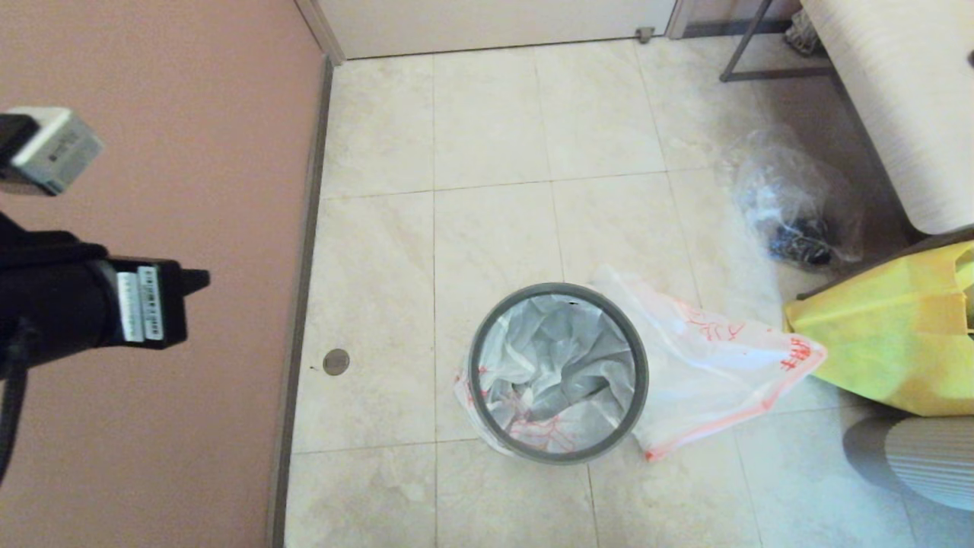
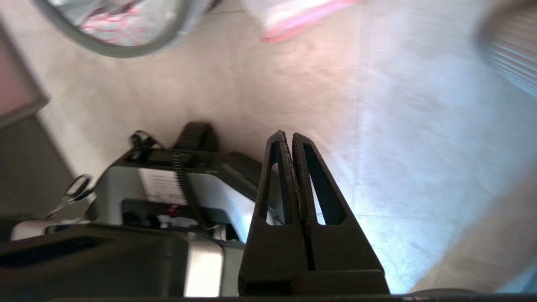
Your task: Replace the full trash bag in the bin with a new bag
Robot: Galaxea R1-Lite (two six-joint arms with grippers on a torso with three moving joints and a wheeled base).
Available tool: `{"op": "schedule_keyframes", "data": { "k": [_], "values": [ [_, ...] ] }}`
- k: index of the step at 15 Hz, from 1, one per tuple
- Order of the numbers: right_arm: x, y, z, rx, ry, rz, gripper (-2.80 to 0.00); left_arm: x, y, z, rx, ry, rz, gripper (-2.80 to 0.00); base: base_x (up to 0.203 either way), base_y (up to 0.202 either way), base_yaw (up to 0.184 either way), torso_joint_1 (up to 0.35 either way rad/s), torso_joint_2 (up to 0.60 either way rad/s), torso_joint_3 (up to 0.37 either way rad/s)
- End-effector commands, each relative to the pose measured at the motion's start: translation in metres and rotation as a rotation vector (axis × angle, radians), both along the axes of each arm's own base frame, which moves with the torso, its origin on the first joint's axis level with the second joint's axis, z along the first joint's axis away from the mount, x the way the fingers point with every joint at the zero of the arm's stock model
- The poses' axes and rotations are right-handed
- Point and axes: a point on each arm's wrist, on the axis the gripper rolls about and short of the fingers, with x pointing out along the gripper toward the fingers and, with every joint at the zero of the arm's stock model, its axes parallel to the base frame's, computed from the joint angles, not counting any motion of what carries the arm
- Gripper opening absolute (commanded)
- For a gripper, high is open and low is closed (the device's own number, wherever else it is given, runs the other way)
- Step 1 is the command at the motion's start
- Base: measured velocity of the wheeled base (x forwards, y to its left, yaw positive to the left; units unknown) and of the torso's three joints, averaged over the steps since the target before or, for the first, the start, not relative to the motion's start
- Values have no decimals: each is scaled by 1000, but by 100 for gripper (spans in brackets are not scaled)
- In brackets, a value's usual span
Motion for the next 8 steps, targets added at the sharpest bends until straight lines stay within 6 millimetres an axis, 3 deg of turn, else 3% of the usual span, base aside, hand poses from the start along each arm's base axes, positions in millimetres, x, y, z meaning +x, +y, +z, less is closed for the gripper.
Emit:
{"op": "schedule_keyframes", "data": {
  "k": [1, 3, 8],
  "values": [
    [-41, -9, -3, 13, -94, -46, -280, -22, 23, 5, -13, -68, 110, -280, 0, 0, 0, 0, 0, 0],
    [-69, -13, -11, 15, -137, -76, -280, -36, 39, -3, -6, -90, 219, -280, 0, 0, 0, 0, 0, 0],
    [-136, -21, -38, 12, -261, -106, -280, -91, 56, -38, -20, -191, 293, -280, 0, 0, 0, 0, 0, 0]
  ]
}}
